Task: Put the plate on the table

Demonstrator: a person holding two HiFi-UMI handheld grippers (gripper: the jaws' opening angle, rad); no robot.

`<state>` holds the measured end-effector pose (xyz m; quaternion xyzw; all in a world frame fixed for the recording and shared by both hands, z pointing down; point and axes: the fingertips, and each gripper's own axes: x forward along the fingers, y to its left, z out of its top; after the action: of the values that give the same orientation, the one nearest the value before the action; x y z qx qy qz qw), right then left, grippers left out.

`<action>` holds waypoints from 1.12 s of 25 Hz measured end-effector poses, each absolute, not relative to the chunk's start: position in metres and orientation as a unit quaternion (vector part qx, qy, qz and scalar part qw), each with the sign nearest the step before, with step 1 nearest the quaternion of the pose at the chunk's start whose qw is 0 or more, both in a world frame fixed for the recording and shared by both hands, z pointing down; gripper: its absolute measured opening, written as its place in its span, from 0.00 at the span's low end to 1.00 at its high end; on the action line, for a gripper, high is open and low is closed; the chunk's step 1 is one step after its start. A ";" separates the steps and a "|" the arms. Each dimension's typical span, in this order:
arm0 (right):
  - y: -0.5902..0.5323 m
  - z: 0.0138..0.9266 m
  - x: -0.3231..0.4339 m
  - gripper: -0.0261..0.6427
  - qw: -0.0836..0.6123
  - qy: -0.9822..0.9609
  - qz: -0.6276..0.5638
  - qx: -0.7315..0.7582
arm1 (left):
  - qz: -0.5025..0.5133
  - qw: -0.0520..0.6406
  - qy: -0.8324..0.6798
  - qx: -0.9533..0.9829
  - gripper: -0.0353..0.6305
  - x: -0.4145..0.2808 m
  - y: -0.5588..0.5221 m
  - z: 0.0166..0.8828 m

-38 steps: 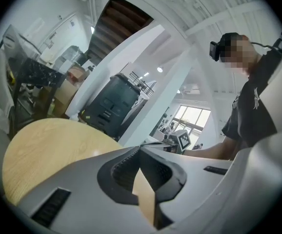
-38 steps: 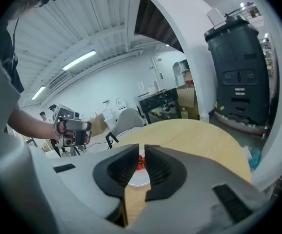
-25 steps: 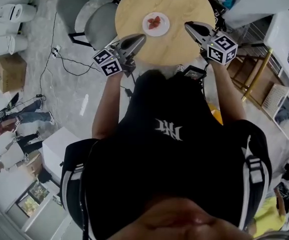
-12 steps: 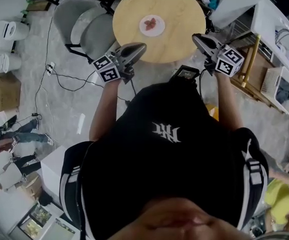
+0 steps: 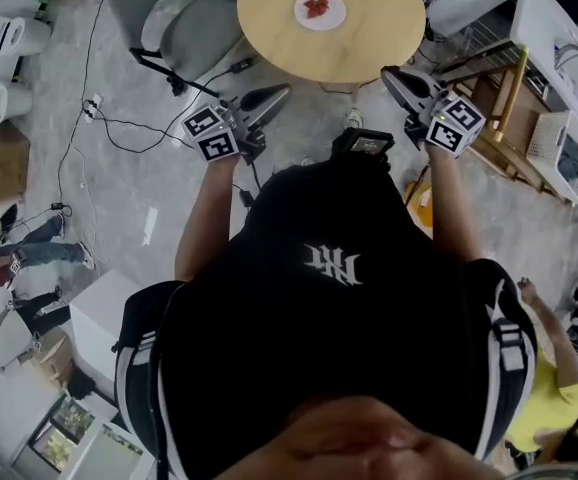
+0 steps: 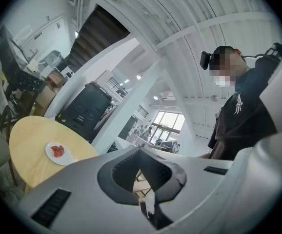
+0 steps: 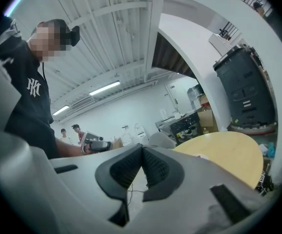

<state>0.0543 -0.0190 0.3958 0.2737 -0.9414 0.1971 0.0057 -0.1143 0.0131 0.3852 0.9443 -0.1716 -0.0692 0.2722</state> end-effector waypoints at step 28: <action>0.025 0.419 0.022 0.03 0.030 -0.938 0.220 0.264 | -0.048 0.276 -0.167 0.945 0.06 -0.131 0.049 0.401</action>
<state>0.0220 0.0251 0.4192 0.2642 -0.9385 0.2204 0.0303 -0.1308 0.0494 0.4007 0.9452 -0.1675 -0.0476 0.2763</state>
